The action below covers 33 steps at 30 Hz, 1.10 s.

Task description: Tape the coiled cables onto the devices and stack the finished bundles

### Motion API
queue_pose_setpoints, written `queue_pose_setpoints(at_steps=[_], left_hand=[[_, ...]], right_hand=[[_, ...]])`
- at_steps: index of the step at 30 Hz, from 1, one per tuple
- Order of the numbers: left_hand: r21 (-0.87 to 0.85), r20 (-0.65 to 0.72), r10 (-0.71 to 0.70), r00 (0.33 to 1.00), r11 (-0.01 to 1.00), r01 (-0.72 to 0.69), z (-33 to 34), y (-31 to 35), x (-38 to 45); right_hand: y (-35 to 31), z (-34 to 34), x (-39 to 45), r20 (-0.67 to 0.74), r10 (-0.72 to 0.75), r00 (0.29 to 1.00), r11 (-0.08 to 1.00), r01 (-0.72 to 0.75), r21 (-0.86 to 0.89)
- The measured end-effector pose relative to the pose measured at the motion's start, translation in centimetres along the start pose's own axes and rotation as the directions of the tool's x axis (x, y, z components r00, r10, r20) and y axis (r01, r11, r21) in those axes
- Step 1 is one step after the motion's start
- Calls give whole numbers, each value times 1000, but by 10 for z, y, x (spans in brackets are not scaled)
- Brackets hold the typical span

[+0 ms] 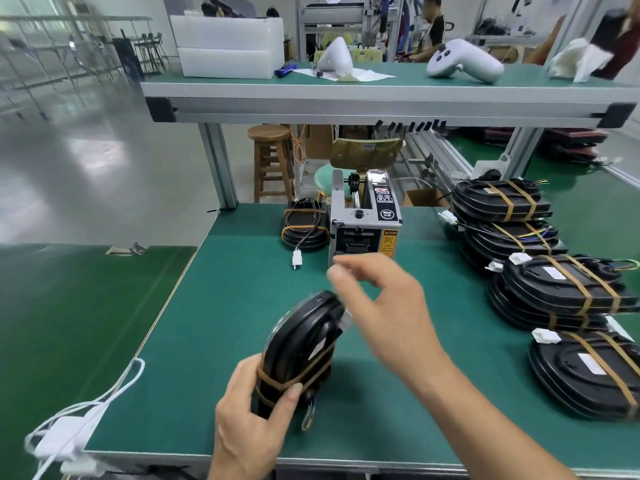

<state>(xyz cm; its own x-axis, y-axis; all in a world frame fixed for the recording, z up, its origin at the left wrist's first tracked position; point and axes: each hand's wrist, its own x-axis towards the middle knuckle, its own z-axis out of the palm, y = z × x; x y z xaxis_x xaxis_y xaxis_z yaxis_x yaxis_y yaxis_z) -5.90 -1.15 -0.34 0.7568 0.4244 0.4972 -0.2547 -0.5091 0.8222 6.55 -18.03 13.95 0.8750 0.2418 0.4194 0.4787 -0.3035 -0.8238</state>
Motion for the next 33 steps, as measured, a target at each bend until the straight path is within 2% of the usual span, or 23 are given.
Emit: queue_pose_setpoints(at_steps=[2,4,8,14,23,33], left_hand=[[13,-19,0,1000,1000,1,-5,-1,0],[13,-31,6,1000,1000,-5,-6,-3,1],[-15,-47,0,999,1000,0,-3,-9,-1],[-46,-19,18,1000,999,-19,-4,-11,0],[-68,-15,8,1000,998,-9,-4,-9,0],[-49,-11,-12,1000,999,11,-5,-7,1]], right_hand=[[26,-5,29,-87,248,965,966,-240,92],[55,-1,53,-121,435,892,898,-420,134],[89,20,82,-163,600,783,795,-562,227],[95,45,96,-216,647,732,758,-583,294],[102,61,95,-247,684,687,703,-529,474],[102,65,110,-349,705,618,703,-545,456]])
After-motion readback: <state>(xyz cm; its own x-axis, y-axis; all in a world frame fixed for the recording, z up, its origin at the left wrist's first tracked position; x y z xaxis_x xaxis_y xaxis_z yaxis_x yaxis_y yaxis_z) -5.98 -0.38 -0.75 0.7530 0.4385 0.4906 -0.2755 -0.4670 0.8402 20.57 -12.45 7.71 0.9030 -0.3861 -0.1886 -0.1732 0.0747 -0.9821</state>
